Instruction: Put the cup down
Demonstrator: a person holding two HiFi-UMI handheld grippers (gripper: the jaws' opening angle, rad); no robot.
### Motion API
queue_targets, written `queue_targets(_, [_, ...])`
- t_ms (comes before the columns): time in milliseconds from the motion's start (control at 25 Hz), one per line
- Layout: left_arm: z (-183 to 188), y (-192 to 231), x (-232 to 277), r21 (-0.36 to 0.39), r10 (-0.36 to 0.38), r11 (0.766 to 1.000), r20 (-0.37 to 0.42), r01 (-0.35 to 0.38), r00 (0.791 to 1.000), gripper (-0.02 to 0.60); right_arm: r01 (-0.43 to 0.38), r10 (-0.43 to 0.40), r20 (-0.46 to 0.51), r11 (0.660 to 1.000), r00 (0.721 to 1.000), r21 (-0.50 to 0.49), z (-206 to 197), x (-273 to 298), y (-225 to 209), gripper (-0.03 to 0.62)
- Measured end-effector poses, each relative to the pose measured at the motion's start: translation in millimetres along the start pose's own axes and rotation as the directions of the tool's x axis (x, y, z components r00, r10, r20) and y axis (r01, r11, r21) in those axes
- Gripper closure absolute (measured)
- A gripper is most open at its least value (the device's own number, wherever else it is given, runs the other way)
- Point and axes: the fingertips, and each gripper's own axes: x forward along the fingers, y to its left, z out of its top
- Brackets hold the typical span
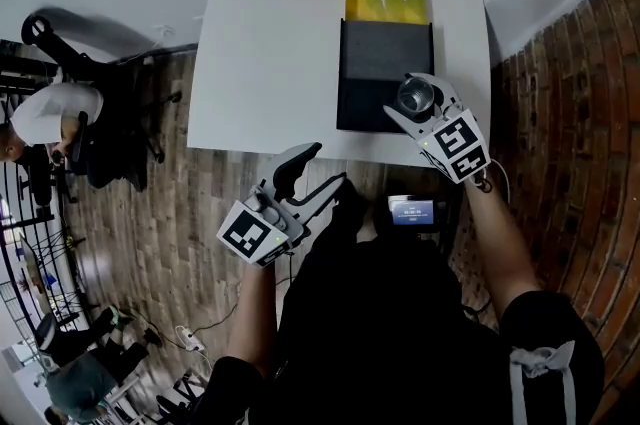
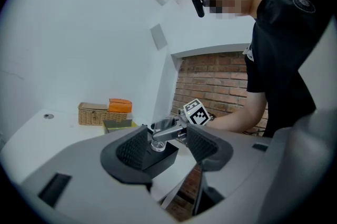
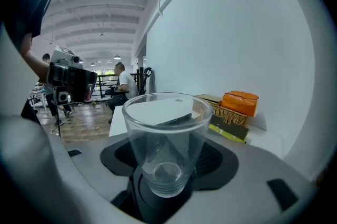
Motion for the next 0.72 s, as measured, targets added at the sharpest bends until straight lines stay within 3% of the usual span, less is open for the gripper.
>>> queue_targets(440, [6.6, -1.1, 2.2, 0.005, 0.000, 1.000, 0.017, -0.001, 1.000, 0.351, 0.042, -0.042, 0.089, 0.999, 0.995, 0.008, 3.4, -2.0, -1.2, 0.310])
queue_targets(720, [7.6, -3.0, 3.2, 0.010, -0.007, 1.000, 0.027, 0.007, 1.000, 0.351, 0.045, -0.040, 0.113, 0.998, 0.993, -0.036, 3.3, -1.7, 2.0, 0.309])
